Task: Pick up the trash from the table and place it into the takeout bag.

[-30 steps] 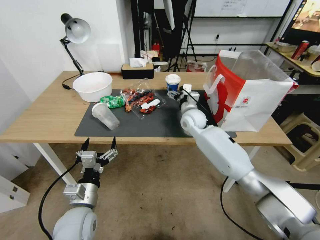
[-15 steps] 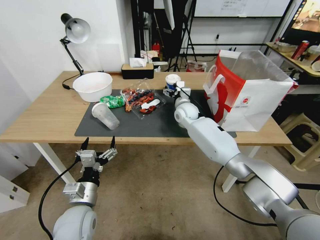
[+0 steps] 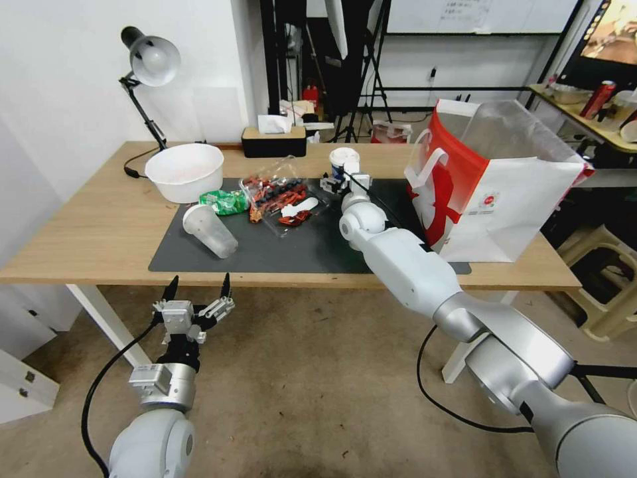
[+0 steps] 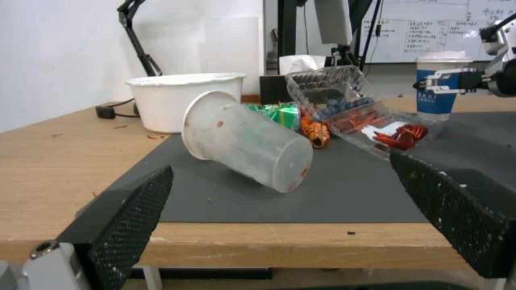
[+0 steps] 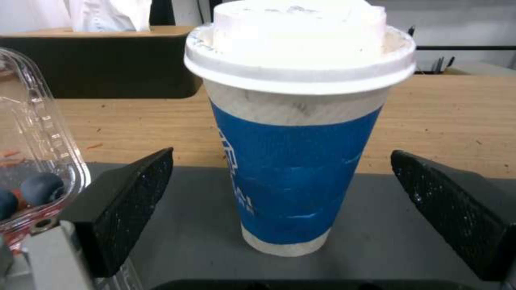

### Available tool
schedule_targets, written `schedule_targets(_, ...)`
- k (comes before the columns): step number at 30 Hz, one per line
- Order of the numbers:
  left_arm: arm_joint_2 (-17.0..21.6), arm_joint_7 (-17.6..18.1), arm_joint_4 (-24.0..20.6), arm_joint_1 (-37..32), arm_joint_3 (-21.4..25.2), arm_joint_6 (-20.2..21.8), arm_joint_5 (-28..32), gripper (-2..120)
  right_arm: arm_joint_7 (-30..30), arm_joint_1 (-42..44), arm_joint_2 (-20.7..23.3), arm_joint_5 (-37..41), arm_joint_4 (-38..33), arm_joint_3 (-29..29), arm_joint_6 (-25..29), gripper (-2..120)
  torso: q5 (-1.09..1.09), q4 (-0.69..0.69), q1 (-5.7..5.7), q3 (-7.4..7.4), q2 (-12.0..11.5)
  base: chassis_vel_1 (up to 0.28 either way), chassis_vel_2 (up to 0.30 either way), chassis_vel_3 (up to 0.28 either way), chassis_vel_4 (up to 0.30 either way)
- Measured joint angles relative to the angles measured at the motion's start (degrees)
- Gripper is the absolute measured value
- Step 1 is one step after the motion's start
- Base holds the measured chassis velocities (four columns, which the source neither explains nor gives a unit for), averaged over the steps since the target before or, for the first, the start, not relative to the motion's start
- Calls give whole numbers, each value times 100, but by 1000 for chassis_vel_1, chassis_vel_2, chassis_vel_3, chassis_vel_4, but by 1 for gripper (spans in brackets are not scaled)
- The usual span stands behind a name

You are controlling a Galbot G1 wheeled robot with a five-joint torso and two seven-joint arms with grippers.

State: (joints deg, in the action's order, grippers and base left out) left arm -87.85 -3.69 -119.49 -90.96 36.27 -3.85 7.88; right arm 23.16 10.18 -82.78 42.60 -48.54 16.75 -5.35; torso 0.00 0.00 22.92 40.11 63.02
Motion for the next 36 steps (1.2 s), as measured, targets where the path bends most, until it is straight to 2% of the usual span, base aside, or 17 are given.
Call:
schedule_targets(9,1,-5,42,10,-17,-21,-3,100,-120,-138,-116,-36,347,15,104,99,0,0,-1,0,0,0,0,0,0)
schedule_targets(12,-4,-7,51,12,-26,-28,-7,100,-172,-174,-159,-51,474,16,137,92,0,0,-1,0,0,0,0,0,0)
schedule_targets(15,-1,-10,60,5,-28,-41,-13,100,-231,-214,-193,-67,619,15,171,80,0,0,-1,0,0,0,0,0,0)
schedule_targets(18,8,-12,66,2,-29,-45,-14,100,-257,-221,-200,-71,663,13,184,74,0,0,-1,0,0,0,0,0,0)
schedule_targets(19,14,-12,72,1,-29,-51,-16,100,-268,-221,-200,-72,684,11,190,68,0,0,-1,-1,0,0,0,0,0)
schedule_targets(20,14,-12,72,1,-29,-51,-16,100,-268,-221,-200,-72,684,11,190,68,0,0,-1,-1,0,0,0,0,0)
schedule_targets(23,16,-15,82,-1,-37,-57,-22,100,-270,-216,-192,-74,682,7,193,55,0,0,-1,-1,0,0,0,0,0)
schedule_targets(25,16,-16,84,-2,-39,-59,-24,100,-270,-209,-187,-74,672,7,195,52,0,0,-1,-1,0,0,0,0,0)
schedule_targets(26,16,-19,89,-2,-47,-61,-29,100,-270,-197,-179,-74,648,5,196,44,0,0,-2,-1,0,0,0,0,0)
schedule_targets(29,15,-20,96,-2,-51,-64,-34,100,-263,-180,-169,-73,608,-4,195,38,0,0,-1,-1,0,0,0,0,0)
schedule_targets(31,13,-21,110,-1,-53,-75,-38,100,-227,-145,-140,-57,498,-14,177,26,0,1,-1,-1,0,0,0,0,0)
schedule_targets(33,14,-22,114,-2,-53,-83,-39,100,-205,-132,-122,-46,445,-17,167,22,0,0,-1,-1,0,0,0,0,0)
schedule_targets(36,28,-25,137,-7,-50,-133,-52,100,17,-58,53,139,-116,-46,-2,8,0,0,-1,-1,0,0,0,0,0)
